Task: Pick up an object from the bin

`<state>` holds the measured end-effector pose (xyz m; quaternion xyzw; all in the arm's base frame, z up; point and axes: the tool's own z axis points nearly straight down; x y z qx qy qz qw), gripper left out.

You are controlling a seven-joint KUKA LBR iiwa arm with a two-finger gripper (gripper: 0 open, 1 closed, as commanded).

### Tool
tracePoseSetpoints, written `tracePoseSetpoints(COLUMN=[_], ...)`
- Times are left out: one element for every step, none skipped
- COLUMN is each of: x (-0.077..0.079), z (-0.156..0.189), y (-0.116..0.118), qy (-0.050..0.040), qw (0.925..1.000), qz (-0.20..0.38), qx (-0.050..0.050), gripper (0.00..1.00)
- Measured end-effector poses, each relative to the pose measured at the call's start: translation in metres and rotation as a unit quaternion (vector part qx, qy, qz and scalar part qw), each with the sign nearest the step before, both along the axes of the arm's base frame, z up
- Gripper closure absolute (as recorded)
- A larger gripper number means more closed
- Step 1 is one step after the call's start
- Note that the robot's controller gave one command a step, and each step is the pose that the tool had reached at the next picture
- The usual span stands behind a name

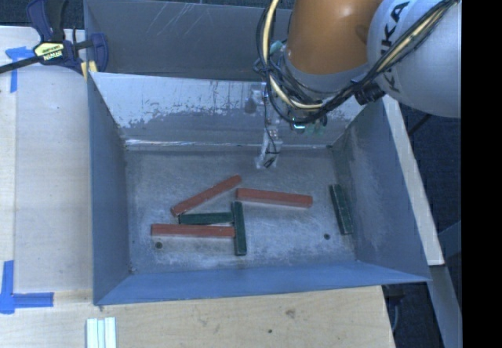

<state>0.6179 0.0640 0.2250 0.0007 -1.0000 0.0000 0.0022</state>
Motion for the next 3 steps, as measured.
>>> tracePoseSetpoints(x=[-0.013,-0.01,-0.001], z=[-0.156,-0.152,-0.003], y=[0.015,0.016,0.042], qy=[-0.0017,-0.0061,-0.0078], qw=[0.9637,0.9643,0.9147], qz=[0.267,0.265,0.404], qx=[0.001,0.001,0.0], gripper=[0.0,1.0,1.0])
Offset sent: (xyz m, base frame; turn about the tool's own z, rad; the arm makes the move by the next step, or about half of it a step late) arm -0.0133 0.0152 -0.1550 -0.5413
